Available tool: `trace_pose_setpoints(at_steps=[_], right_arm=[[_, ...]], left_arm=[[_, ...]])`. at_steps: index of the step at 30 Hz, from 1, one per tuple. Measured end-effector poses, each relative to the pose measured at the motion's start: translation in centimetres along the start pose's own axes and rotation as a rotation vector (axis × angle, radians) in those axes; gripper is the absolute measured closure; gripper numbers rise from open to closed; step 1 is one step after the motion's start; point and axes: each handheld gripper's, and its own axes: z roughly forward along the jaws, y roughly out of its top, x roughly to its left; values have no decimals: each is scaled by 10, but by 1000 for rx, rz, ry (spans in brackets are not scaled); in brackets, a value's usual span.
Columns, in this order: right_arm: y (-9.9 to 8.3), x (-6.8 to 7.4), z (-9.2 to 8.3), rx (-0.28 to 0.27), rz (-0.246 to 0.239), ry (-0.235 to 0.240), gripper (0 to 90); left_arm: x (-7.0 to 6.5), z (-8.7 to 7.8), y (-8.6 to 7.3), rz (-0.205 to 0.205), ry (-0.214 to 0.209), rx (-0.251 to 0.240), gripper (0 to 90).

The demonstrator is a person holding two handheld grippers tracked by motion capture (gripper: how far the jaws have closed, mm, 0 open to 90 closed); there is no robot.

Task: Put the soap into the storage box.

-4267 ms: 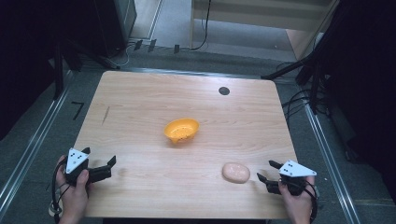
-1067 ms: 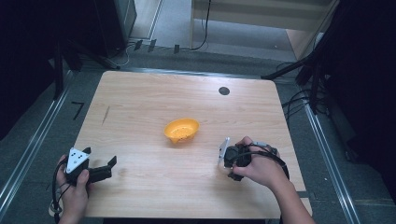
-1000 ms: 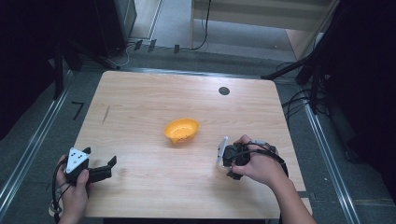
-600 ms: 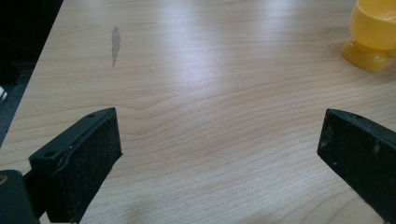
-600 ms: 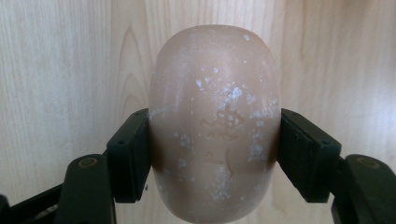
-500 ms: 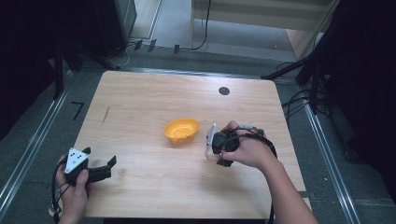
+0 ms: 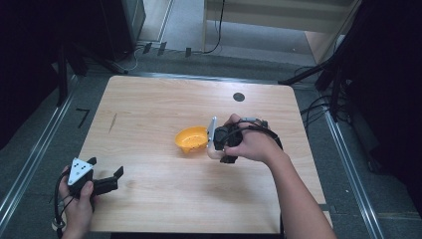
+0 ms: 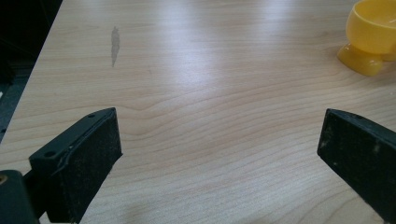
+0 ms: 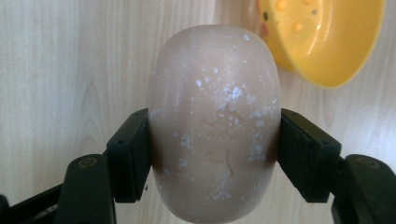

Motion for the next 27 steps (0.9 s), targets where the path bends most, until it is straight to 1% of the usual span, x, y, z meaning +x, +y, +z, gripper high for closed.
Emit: trace_pose_setpoints(at_steps=[2, 3, 5, 11, 14, 18, 23, 27], right_arm=[[1, -2, 0, -4, -6, 0, 333], [5, -7, -1, -10, -7, 3, 333], [8, -11, -1, -9, -10, 0, 333], [18, -24, 0, 0, -37, -7, 333], [23, -31, 0, -14, -44, -8, 333], [31, -39, 2, -15, -56, -1, 333], [41, -48, 7, -18, -73, -12, 333], [49, -53, 10, -13, -82, -4, 333]], left_arm=[[0, 0, 0, -1, 0, -1, 0], [0, 0, 0, -1, -2, -2, 0], [0, 0, 0, -1, -2, -3, 1], [1, 0, 0, -5, -5, -3, 0], [1, 0, 0, -7, -6, -2, 0], [1, 0, 0, -11, -8, -3, 0], [2, 0, 0, -13, -12, -5, 1], [2, -1, 0, -13, -12, -6, 0]])
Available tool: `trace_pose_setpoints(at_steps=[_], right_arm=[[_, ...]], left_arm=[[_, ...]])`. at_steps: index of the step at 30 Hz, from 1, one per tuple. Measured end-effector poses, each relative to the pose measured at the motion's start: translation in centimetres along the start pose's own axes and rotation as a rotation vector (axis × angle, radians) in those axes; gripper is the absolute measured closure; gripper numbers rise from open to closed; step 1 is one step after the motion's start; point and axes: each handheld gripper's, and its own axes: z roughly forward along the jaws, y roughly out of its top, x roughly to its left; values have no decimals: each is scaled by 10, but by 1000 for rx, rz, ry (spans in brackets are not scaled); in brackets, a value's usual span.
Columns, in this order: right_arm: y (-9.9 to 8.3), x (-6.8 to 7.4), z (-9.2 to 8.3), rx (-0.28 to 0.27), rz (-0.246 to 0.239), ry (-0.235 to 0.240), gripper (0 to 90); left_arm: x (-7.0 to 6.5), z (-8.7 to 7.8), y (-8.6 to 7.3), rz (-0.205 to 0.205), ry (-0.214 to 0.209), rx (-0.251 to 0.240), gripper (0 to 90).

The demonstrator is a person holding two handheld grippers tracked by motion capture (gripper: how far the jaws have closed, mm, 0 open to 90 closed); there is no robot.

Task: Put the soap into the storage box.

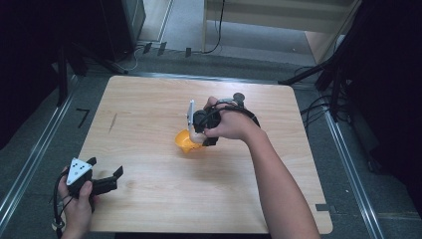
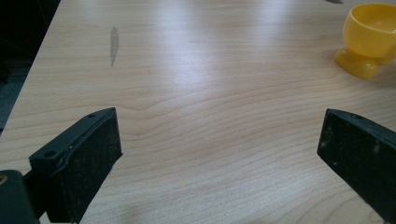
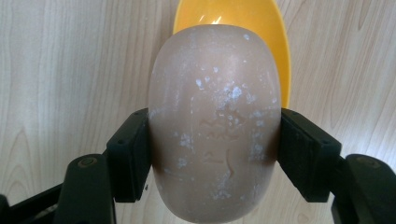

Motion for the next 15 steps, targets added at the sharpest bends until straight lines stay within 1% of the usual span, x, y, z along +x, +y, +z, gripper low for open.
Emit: trace_pose_setpoints(at_steps=[3, 4, 5, 9, 12, 14, 15], right_arm=[[6, -4, 3, 5, -15, -3, 333], [7, -6, 3, 6, -27, -6, 333], [9, -6, 4, 8, -25, -6, 333], [16, -10, 9, 25, -63, -7, 333], [20, -12, 12, 12, -71, 10, 332], [22, -14, 14, 15, -68, 21, 332], [23, -15, 15, 17, -74, 26, 332]], left_arm=[[0, 0, 0, -2, -2, 0, 1], [0, 0, 0, -2, -2, -1, 0], [0, 0, 0, -2, -2, -2, 1], [1, 0, 0, -2, -3, 0, 0], [1, 0, 0, -5, -4, 0, 0], [1, 0, 0, -7, -4, -2, 0], [1, 0, 0, -7, -4, -3, 0]])
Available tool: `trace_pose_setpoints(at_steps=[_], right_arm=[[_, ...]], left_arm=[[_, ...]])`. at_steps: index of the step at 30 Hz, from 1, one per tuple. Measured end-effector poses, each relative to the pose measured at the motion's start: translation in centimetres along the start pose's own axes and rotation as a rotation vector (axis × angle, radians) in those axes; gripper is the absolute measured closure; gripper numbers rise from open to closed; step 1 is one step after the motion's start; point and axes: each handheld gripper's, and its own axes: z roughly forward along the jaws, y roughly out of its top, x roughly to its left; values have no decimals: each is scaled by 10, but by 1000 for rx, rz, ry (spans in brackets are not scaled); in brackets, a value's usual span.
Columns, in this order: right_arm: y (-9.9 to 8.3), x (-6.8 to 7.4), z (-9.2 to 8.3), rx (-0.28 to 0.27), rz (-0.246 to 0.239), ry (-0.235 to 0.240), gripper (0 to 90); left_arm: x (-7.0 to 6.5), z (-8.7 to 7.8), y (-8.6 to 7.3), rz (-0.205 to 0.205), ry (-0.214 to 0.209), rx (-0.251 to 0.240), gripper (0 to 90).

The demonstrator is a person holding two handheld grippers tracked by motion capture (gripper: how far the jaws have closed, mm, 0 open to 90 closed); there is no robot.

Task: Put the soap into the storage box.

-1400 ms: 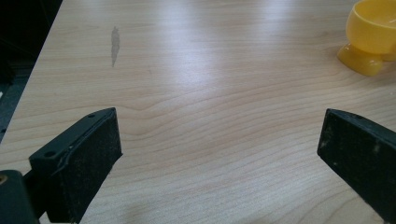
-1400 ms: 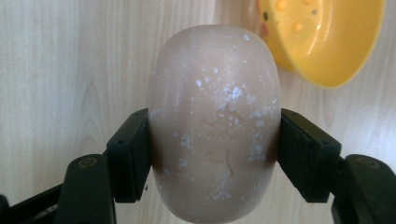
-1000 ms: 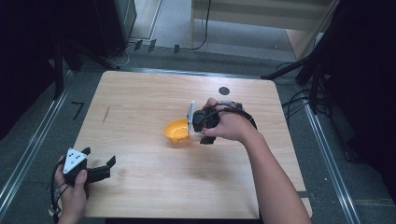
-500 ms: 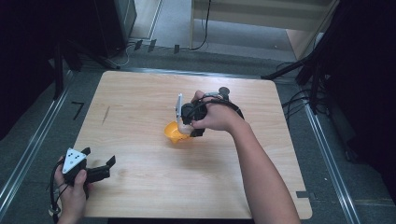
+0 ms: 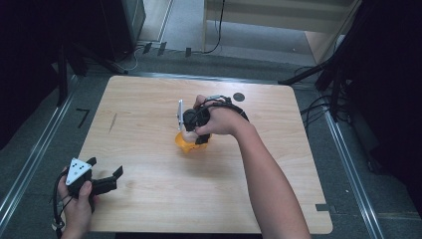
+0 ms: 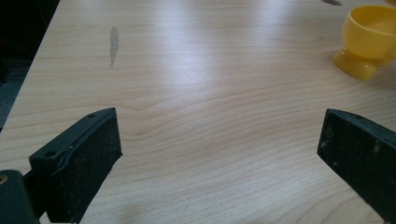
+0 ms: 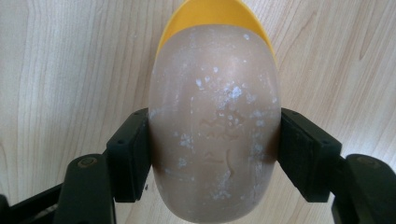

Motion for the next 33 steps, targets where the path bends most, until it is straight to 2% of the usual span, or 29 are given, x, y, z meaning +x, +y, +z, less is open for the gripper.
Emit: trace_pose_setpoints(at_steps=[3, 16, 22, 27, 33], right_arm=[[2, -3, 1, 7, 12, 10, 332], [8, -9, 9, 29, 5, 38, 330], [7, -11, 12, 48, 24, 54, 335], [6, -13, 4, 2, 47, 33, 325], [2, -11, 1, 5, 56, 31, 328]], left_arm=[[0, 0, 0, -2, 2, -1, 1], [0, 0, 0, -2, 1, -2, 0], [0, 0, 0, -2, 1, -3, 1], [0, 0, 0, 1, -4, -1, 0], [-1, 0, 0, 3, -2, -3, 0]])
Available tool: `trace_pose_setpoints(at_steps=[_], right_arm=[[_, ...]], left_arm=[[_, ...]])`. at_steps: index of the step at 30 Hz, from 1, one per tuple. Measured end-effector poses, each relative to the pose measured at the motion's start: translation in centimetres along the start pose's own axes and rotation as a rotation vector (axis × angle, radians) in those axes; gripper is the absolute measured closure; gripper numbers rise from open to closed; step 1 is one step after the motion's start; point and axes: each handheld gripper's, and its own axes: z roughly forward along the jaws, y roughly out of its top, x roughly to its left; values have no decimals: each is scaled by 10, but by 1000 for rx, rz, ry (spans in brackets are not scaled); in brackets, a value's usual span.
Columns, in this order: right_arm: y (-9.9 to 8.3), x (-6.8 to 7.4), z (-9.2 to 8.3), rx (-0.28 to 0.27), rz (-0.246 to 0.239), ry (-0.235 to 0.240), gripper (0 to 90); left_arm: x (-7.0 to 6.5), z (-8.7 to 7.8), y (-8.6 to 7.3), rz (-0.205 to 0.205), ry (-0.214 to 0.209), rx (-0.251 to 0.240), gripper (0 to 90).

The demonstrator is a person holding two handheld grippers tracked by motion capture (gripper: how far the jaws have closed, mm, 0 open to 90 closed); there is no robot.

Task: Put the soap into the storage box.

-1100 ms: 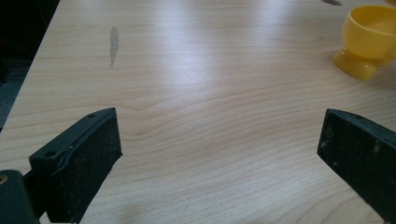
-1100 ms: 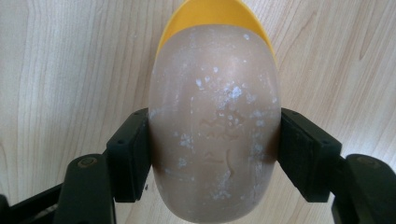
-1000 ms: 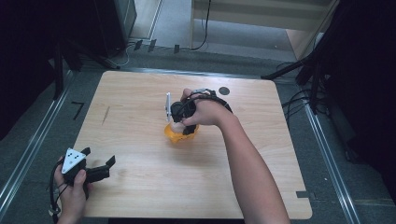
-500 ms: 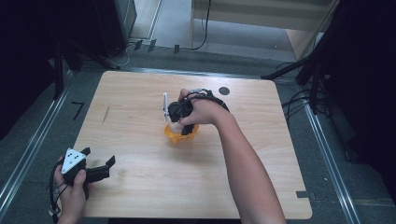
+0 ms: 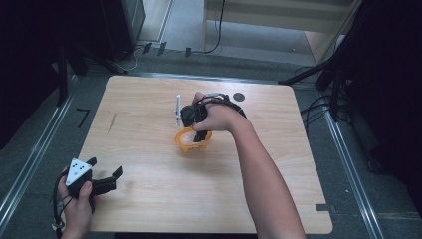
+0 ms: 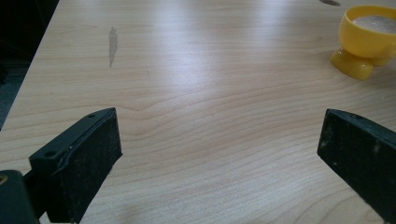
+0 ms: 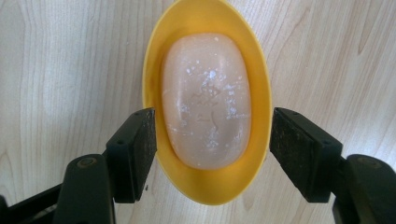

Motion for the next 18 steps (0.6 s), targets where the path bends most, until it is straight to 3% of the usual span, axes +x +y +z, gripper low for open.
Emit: trace_pose_setpoints(at_steps=[14, 18], right_arm=[[-14, 14, -8, -51, 41, -2, 294], [-26, 23, -10, -72, 80, -7, 242]], left_arm=[[-1, 0, 0, 13, 5, 7, 0], [-2, 0, 0, 11, 6, 9, 0]])
